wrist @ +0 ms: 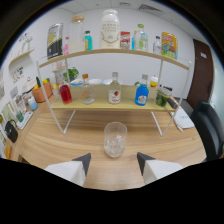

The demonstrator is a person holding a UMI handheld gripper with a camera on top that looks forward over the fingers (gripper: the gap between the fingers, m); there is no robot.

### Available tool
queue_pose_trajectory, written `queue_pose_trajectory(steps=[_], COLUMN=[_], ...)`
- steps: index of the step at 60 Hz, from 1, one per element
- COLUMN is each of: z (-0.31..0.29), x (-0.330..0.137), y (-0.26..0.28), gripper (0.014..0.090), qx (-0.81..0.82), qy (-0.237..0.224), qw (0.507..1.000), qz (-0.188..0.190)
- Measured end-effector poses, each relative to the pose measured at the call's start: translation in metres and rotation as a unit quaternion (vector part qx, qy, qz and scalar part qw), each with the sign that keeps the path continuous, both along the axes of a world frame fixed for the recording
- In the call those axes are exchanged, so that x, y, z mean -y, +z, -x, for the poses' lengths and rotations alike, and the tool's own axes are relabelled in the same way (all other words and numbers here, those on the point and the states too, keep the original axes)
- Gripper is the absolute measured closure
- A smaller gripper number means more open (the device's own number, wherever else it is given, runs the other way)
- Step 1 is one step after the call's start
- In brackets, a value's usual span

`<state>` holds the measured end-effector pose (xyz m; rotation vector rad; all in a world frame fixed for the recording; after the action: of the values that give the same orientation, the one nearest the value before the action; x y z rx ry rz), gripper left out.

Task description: Make me a cup of Mojito.

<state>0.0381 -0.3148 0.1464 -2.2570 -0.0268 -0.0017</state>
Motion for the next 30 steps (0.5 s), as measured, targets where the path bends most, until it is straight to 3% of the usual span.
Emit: queue_pose_trajectory(steps=[19,30], z=[-0.008,-0.048], x=[0.027,0.044], y=[-0.011,-0.006], gripper=[0.0185,0.0181], qx=[0.000,0.010], qy=[-0.009,-0.011], qw=[1.000,0.999], qz=[0.020,0.031])
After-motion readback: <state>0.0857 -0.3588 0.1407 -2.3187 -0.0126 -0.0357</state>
